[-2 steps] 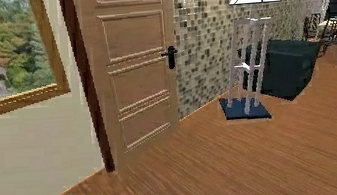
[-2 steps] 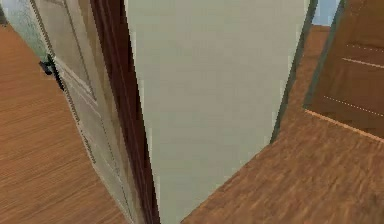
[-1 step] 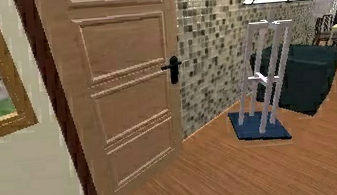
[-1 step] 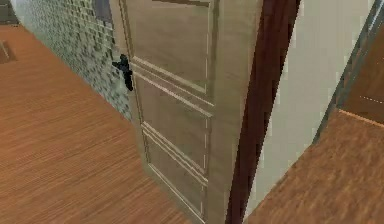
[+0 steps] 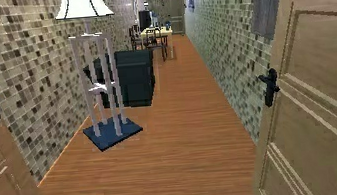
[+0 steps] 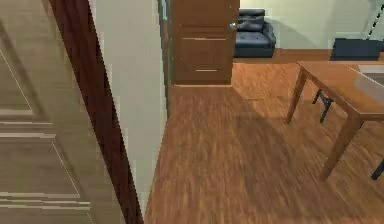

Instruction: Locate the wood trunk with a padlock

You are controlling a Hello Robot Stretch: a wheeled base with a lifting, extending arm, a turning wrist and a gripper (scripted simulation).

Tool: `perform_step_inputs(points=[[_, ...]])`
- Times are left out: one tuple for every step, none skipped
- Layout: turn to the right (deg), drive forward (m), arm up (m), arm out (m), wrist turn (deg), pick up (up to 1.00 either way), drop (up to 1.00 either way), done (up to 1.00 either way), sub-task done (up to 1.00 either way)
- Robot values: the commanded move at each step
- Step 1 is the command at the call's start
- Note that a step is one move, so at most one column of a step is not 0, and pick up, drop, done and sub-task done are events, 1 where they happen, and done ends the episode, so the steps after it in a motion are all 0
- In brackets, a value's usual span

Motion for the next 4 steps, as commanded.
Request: perform_step_inputs(points=[[0.0,1.00,0.00,0.00,0.0,0.00,0.00,0.00,0.00],[6.0,0.00,0.00,0.00,0.0,0.00,0.00,0.00,0.00],[0.0,0.30,0.00,0.00,0.0,0.00,0.00,0.00,0.00],[0.0,1.00,0.00,0.00,0.0,0.00,0.00,0.00,0.00]])
